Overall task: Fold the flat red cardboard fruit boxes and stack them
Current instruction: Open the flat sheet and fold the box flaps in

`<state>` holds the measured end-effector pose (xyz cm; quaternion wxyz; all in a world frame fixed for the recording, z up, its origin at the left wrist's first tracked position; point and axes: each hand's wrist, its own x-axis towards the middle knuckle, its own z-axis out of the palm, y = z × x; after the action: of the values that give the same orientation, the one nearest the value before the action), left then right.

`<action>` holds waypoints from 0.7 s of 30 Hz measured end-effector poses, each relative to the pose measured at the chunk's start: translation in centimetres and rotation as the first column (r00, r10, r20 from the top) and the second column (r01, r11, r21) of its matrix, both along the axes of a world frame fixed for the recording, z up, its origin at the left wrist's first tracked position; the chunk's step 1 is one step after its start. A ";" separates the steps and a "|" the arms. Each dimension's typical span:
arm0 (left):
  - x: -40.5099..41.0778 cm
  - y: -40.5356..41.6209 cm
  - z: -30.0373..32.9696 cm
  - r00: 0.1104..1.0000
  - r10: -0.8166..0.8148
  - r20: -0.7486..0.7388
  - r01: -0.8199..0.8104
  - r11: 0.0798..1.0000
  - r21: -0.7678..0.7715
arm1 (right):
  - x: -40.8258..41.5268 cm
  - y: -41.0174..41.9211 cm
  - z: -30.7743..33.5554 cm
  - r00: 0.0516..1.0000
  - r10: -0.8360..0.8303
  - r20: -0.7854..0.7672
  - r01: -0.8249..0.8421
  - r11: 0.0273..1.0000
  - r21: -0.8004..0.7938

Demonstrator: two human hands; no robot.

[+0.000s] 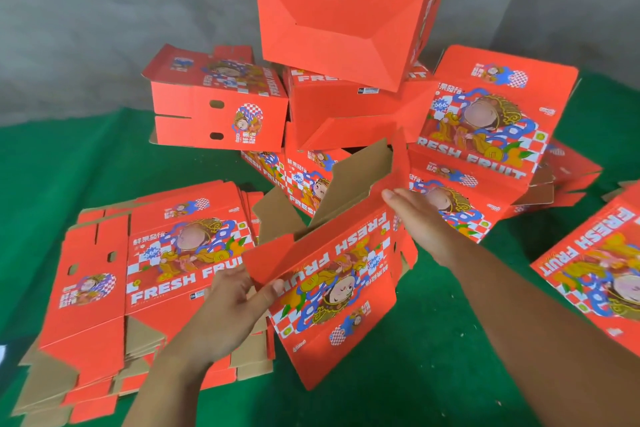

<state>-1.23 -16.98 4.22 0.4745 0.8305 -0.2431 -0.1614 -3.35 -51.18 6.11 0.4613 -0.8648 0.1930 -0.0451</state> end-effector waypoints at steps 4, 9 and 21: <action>-1.1 -1.2 0.3 0.975 0.071 -0.212 -0.089 0.993 -0.074 | -1.5 -1.4 0.8 0.998 -0.013 -0.061 -0.015 0.903 -0.430; -2.5 -1.8 2.2 0.940 0.159 -0.303 -0.192 0.978 -0.083 | -6.3 -2.3 1.4 0.969 -0.062 0.240 0.144 0.929 -0.342; -2.9 -6.3 0.0 0.817 0.548 0.181 -0.562 0.826 0.037 | -12.5 -1.6 -1.3 0.973 -0.232 0.020 0.225 0.914 -0.338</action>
<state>-4.16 -23.31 4.23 0.4423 0.8957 -0.0207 0.0415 -15.88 -52.82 4.82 0.2956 -0.9031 0.2865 -0.1223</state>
